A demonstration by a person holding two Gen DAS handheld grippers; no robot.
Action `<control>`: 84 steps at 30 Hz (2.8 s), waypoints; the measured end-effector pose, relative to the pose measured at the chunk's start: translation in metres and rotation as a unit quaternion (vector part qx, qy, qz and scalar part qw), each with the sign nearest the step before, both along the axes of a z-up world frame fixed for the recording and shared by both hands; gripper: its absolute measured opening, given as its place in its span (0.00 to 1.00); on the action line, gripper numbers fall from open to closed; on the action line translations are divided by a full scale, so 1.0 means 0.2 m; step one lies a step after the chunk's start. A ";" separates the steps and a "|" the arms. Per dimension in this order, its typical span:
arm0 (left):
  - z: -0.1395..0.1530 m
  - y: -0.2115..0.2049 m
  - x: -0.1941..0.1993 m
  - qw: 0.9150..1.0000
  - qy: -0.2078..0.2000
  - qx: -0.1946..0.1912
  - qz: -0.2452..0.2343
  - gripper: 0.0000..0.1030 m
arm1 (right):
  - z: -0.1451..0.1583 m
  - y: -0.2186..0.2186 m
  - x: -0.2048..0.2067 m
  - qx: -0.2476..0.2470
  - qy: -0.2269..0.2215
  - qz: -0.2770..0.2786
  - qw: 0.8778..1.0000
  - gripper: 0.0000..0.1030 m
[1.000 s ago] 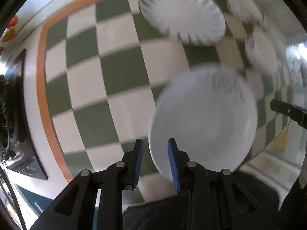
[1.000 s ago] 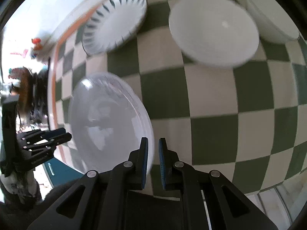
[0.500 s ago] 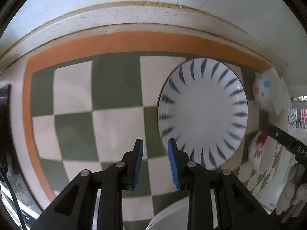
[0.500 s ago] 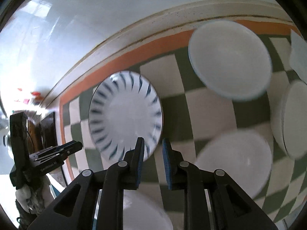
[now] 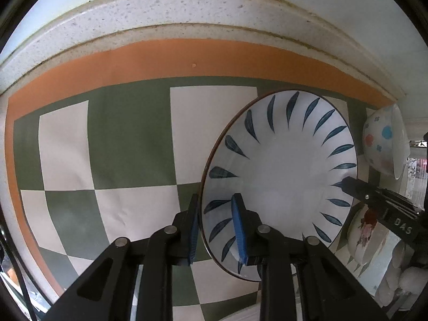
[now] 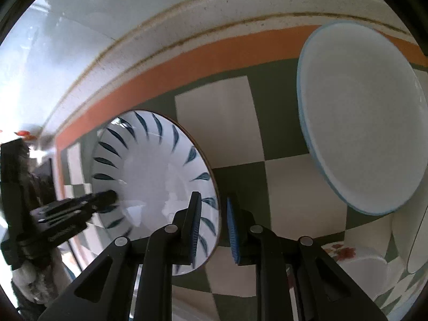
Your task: Organize plates and bowls
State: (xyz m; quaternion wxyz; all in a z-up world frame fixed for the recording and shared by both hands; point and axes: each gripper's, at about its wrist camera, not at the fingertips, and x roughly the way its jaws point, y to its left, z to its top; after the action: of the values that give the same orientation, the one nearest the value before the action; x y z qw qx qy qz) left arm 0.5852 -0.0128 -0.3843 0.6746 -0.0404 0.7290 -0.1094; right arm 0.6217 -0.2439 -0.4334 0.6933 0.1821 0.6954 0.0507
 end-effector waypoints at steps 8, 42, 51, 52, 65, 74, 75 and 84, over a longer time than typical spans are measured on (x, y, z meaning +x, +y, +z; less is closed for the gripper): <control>0.11 -0.03 -0.11 0.999 -0.028 0.015 -0.012 0.19 | 0.01 0.04 -0.05 -0.018 -0.033 0.021 0.999 0.09; 0.39 0.08 -1.13 0.998 -0.042 0.020 0.051 0.19 | 0.30 0.12 -1.03 0.048 -0.053 0.125 0.990 0.08; 0.23 0.04 -1.17 0.998 -0.020 0.029 0.043 0.19 | 0.13 0.16 -1.13 0.031 -0.024 0.148 0.988 0.08; 0.22 0.04 -1.17 0.999 -0.018 0.029 0.040 0.19 | 0.13 0.16 -1.13 0.030 -0.023 0.147 0.988 0.09; 0.16 0.07 -1.17 0.999 -0.013 0.022 0.039 0.19 | 0.07 0.18 -1.12 0.022 -0.022 0.111 0.993 0.08; 0.15 0.08 -1.17 0.998 -0.003 0.025 0.056 0.20 | 0.08 0.19 -1.12 0.011 -0.018 0.099 0.995 0.10; 0.15 0.08 -1.17 0.998 -0.001 0.026 0.059 0.20 | 0.08 0.19 -1.12 0.008 -0.015 0.096 0.995 0.10; 0.23 0.07 -1.20 0.996 -0.021 0.066 0.058 0.20 | 0.11 0.26 -1.11 -0.041 -0.005 0.097 0.994 0.10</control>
State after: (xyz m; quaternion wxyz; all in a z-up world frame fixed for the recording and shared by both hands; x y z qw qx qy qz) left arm 0.3457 0.0004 -0.3374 0.6959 -0.0360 0.7169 -0.0225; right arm 0.4005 -0.1916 -0.4110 0.6956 0.0849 0.7077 0.0896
